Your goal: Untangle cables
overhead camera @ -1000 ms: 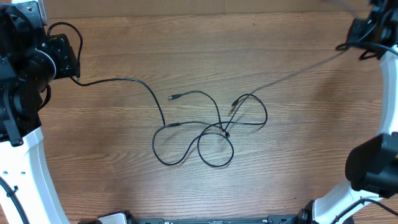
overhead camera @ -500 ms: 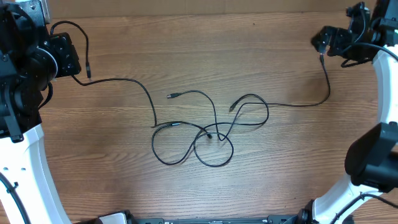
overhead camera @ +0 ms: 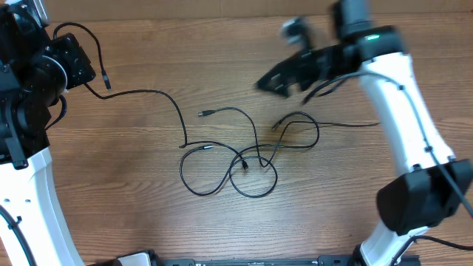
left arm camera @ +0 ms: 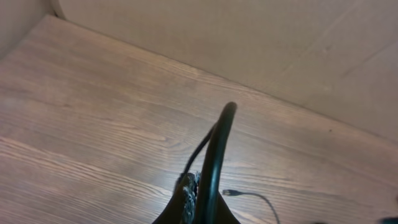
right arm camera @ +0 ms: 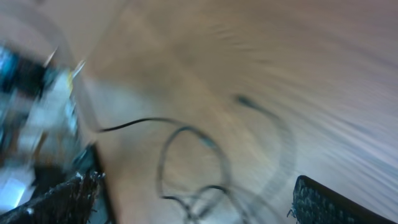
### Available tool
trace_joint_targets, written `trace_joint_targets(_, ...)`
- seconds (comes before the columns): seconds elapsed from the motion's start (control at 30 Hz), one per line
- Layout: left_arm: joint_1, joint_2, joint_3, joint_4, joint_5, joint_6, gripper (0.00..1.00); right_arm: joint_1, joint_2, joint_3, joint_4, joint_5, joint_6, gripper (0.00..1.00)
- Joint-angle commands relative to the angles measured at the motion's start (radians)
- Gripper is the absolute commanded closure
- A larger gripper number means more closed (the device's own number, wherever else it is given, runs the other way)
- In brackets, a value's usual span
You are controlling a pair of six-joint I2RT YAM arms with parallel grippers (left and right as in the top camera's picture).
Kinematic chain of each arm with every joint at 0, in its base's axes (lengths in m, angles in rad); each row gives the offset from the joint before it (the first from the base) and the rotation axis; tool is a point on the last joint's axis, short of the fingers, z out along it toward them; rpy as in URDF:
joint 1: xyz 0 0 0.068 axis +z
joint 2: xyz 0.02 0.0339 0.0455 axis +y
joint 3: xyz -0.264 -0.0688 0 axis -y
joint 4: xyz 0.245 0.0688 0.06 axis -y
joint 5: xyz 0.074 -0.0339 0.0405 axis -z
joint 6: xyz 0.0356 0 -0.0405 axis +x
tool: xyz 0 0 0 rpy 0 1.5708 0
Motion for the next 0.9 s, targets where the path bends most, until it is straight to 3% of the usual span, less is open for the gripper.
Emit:
trace_joint_targets(0.0,0.005,0.003,0.015,-0.003,-0.003,-0.085,0.96,0.135,-0.022,0.002,0.035,0.038,-0.029,0.0)
trace_joint_targets(0.23,0.005,0.003,0.015,-0.01,0.087,-0.085,0.96,0.325,-0.02,-0.022,0.105,0.029,-0.018,0.0)
trace_joint_targets(0.4,0.005,0.003,0.015,-0.016,0.177,-0.084,0.96,0.412,-0.019,-0.132,0.26,0.031,0.032,0.0)
trace_joint_targets(0.67,0.005,0.003,0.015,-0.036,0.206,-0.084,0.96,0.429,-0.019,-0.29,0.529,0.032,0.179,0.0)
trace_joint_targets(0.7,0.005,0.003,0.015,-0.037,0.217,-0.084,0.96,0.43,-0.019,-0.302,0.551,0.032,0.193,0.07)
trace_joint_targets(0.73,0.005,0.003,0.015,-0.037,0.227,-0.084,0.96,0.43,-0.018,-0.312,0.566,0.032,0.193,0.31)
trace_joint_targets(0.77,0.005,0.003,0.015,-0.037,0.232,-0.084,0.96,0.43,-0.017,-0.317,0.572,0.033,0.193,0.7)
trace_joint_targets(0.8,0.005,0.003,0.015,-0.037,0.232,-0.084,0.96,0.43,-0.017,-0.318,0.575,0.033,0.193,0.95)
trace_joint_targets(0.87,0.005,0.003,0.015,-0.038,0.232,-0.084,0.96,0.43,-0.017,-0.317,0.578,0.033,0.193,0.96)
